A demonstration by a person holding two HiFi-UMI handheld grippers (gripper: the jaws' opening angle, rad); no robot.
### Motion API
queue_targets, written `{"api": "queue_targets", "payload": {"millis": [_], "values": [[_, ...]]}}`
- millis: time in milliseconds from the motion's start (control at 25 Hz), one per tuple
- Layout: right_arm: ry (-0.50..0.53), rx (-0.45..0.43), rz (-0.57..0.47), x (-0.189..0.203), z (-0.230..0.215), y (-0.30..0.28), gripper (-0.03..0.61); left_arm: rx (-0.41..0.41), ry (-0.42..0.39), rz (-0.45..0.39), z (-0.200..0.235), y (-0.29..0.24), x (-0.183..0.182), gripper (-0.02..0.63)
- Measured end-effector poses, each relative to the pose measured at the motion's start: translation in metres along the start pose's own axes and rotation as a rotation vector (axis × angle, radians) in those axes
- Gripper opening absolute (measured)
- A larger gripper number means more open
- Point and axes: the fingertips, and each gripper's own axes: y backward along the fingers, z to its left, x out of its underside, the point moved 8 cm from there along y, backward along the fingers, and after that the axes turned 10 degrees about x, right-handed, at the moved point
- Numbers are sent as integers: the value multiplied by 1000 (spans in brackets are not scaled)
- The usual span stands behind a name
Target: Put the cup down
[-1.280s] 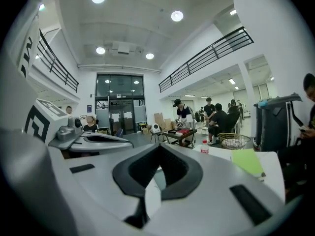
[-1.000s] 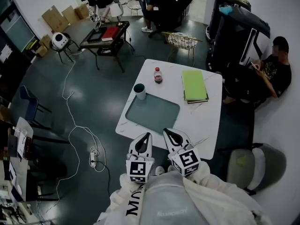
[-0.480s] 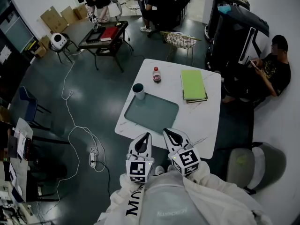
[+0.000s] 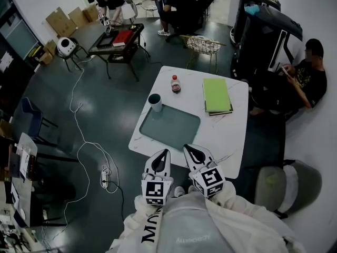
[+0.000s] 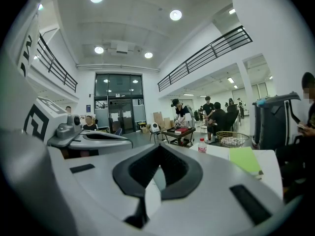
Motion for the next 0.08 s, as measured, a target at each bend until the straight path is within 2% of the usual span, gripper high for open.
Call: {"api": "queue_targets", "payload": {"millis": [80], "values": [[-3,1,4,1,-2,0,6,0,0,1,-1,-2,0,12]]}}
